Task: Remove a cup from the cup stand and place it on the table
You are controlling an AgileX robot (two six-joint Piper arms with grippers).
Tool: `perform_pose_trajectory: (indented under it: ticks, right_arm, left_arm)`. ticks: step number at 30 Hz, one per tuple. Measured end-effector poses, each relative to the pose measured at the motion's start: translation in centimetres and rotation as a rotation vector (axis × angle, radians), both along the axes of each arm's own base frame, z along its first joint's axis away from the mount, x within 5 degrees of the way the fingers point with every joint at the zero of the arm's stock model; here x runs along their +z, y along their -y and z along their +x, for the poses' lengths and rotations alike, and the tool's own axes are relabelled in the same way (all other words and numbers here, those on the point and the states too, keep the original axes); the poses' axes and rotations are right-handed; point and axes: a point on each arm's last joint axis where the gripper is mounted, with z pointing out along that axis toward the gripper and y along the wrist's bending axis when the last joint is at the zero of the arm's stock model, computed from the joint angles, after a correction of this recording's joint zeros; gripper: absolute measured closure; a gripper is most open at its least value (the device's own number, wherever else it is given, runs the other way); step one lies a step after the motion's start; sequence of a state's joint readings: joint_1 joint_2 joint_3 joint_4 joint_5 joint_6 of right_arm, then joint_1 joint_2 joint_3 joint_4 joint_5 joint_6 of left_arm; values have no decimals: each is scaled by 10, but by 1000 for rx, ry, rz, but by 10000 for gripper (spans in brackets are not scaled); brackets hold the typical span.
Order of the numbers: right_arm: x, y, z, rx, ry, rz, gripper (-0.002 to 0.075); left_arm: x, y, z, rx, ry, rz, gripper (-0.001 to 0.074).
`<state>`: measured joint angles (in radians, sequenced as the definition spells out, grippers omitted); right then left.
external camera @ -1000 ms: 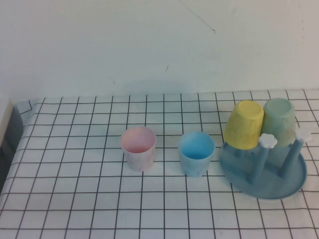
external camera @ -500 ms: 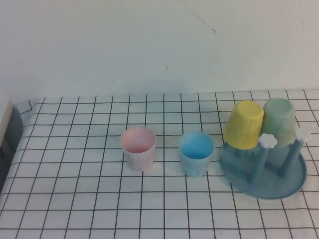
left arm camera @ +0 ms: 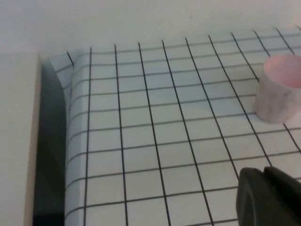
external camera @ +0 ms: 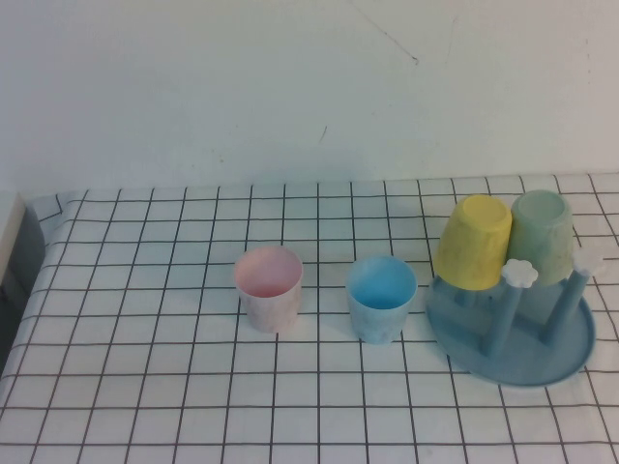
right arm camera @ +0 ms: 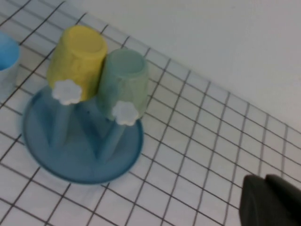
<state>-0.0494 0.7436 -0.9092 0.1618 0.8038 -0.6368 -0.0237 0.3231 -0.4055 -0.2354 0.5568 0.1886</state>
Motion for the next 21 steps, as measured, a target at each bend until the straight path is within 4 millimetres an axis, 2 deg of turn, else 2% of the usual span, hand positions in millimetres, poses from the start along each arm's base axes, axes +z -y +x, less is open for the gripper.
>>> perform_pose_trajectory:
  ticks: [6,10,12,15,20,21]
  right_arm:
    - [5,-12,62,203,-165,25,729]
    - [-4,-20,108,360,-227,43,726]
    - [-11,-22,131,394,-255,61,701]
    - [-19,-23,162,430,-296,78,580]
    - [-35,-25,200,498,-395,110,176]
    - [-39,-26,206,519,-415,109,134]
  left_arm:
    - [-3,4,5,-39,-40,-12,738]
    - [-3,5,5,-55,-35,-3,738]
    - [-3,5,5,-57,-36,-4,738]
    - [-3,5,5,-61,-35,-1,738]
    - [-2,5,5,-62,-35,-2,738]
    - [-2,5,5,-62,-35,-2,738]
